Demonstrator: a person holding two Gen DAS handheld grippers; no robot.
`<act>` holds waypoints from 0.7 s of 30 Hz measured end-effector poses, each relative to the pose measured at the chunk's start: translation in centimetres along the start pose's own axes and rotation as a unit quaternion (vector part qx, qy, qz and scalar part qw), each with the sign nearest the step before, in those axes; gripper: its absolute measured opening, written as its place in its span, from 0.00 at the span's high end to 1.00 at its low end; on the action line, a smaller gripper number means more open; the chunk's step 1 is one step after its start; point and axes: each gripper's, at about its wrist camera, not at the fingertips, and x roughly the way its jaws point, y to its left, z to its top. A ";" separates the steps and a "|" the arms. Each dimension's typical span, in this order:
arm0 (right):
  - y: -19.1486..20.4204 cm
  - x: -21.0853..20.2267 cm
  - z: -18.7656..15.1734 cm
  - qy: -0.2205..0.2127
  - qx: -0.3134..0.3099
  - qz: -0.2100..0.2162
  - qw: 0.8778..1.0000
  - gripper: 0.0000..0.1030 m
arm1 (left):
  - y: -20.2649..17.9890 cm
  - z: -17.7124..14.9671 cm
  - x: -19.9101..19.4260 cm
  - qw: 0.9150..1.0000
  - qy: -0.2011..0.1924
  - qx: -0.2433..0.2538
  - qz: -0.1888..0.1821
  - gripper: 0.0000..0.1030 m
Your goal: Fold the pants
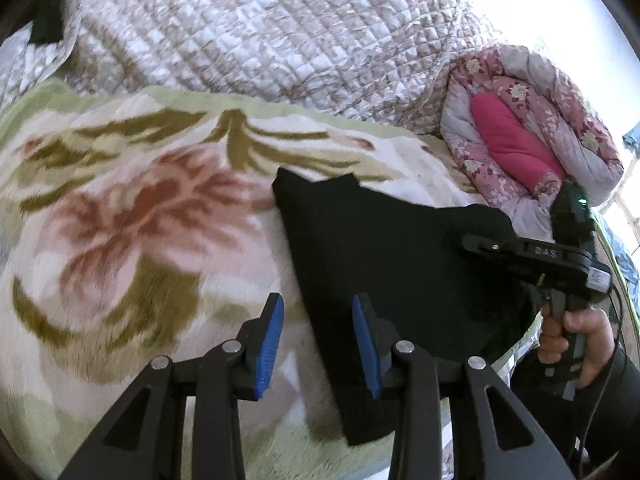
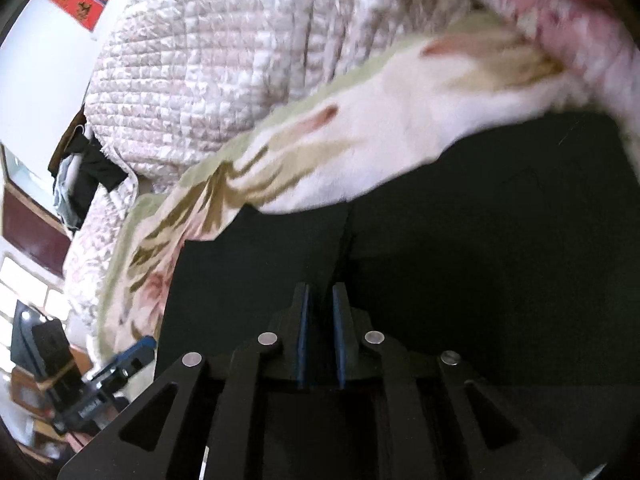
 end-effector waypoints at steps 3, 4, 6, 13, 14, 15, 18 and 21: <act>1.7 -1.1 -1.3 0.001 -0.034 0.017 0.999 0.89 | -1.2 1.2 0.9 1.000 -0.010 0.021 -0.012 0.63; 2.1 -1.0 -1.9 0.008 -0.042 0.023 0.999 0.89 | -1.6 1.5 1.5 0.999 -0.009 0.027 -0.016 0.63; 1.6 0.3 -3.4 0.045 -0.040 0.017 0.998 0.89 | -1.9 1.5 3.0 0.999 0.003 0.035 -0.015 0.63; 1.0 -0.5 -4.3 0.045 -0.039 0.019 0.998 0.90 | -1.0 -0.1 3.7 0.999 0.015 0.043 -0.008 0.63; 1.2 -0.6 -3.8 0.038 -0.045 0.009 0.998 0.90 | -0.9 0.1 3.7 0.999 0.017 0.043 -0.010 0.63; 1.4 -0.6 -3.4 0.032 -0.049 0.006 0.998 0.90 | -0.9 0.6 3.8 0.999 0.018 0.045 -0.009 0.63; 2.0 -0.1 -1.6 0.019 -0.053 0.005 0.998 0.90 | -0.9 2.5 4.4 0.999 0.009 0.047 0.006 0.63; 2.5 1.1 -0.4 0.012 -0.065 0.007 0.998 0.90 | -0.8 4.7 5.8 0.998 -0.005 0.059 0.023 0.63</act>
